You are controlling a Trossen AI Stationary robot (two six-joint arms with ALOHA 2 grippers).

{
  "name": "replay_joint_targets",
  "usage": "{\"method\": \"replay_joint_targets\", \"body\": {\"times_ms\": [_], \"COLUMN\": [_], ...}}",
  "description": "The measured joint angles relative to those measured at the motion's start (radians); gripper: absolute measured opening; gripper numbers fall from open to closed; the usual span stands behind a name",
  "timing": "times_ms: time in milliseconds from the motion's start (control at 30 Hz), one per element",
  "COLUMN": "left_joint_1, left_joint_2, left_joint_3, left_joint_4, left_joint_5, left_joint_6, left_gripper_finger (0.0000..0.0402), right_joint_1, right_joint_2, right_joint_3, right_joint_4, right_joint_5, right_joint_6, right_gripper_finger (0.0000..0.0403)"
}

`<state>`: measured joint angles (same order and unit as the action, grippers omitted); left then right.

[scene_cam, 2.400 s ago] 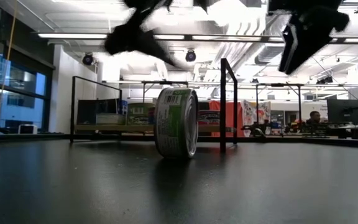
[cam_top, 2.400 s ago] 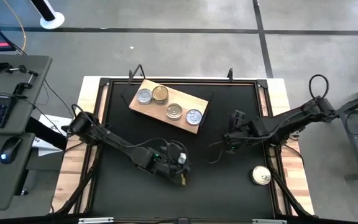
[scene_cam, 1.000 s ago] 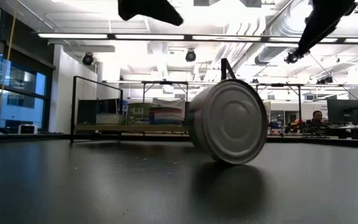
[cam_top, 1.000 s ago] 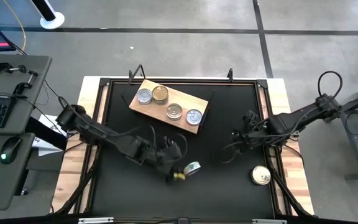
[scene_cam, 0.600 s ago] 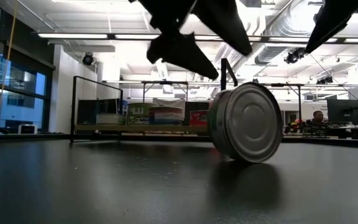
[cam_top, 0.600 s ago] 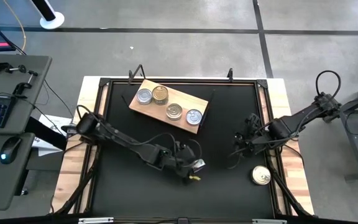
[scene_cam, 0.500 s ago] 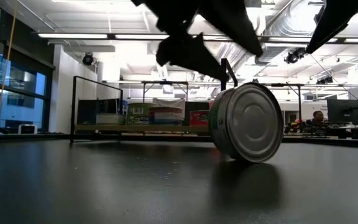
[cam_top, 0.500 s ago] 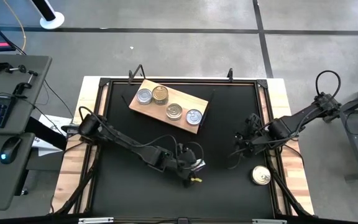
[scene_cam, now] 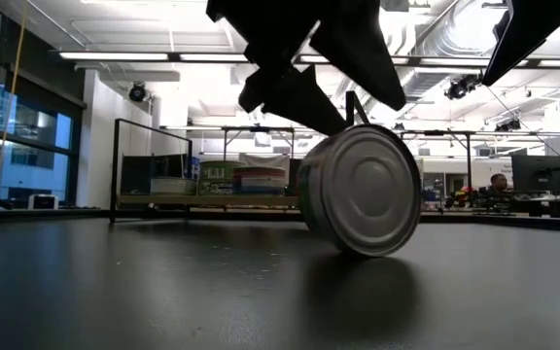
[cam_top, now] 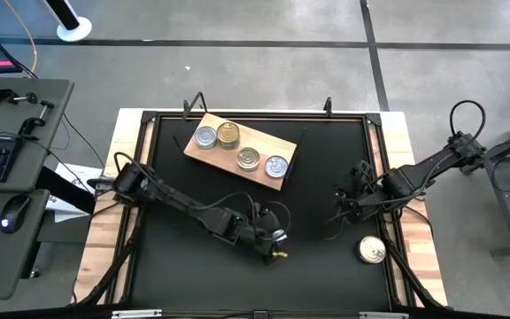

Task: Stack canned seafood by type on shelf
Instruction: Stack the green tuna can on top of the other green tuna can on the shelf

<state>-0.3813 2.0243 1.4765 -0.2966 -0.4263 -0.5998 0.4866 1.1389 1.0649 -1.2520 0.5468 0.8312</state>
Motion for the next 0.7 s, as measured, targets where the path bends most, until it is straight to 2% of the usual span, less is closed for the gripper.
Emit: {"method": "replay_joint_targets", "body": {"times_ms": [267, 533, 700], "left_joint_1": [-0.018, -0.048, -0.047], "left_joint_2": [0.000, 0.011, 0.042], "left_joint_3": [-0.039, -0.040, -0.040], "left_joint_4": [-0.030, -0.037, -0.054], "left_joint_5": [-0.011, 0.015, 0.041], "left_joint_6": [-0.119, -0.076, -0.088], "left_gripper_finger": [0.0298, 0.0297, 0.0266], "right_joint_1": [0.000, 0.000, 0.000], "right_joint_2": [0.000, 0.000, 0.000], "right_joint_3": [0.000, 0.000, 0.000], "right_joint_4": [-0.001, -0.001, -0.001], "right_joint_5": [0.001, 0.023, 0.023], "right_joint_6": [-0.001, -0.001, 0.004], "right_gripper_finger": [0.0319, 0.0319, 0.0319]}}
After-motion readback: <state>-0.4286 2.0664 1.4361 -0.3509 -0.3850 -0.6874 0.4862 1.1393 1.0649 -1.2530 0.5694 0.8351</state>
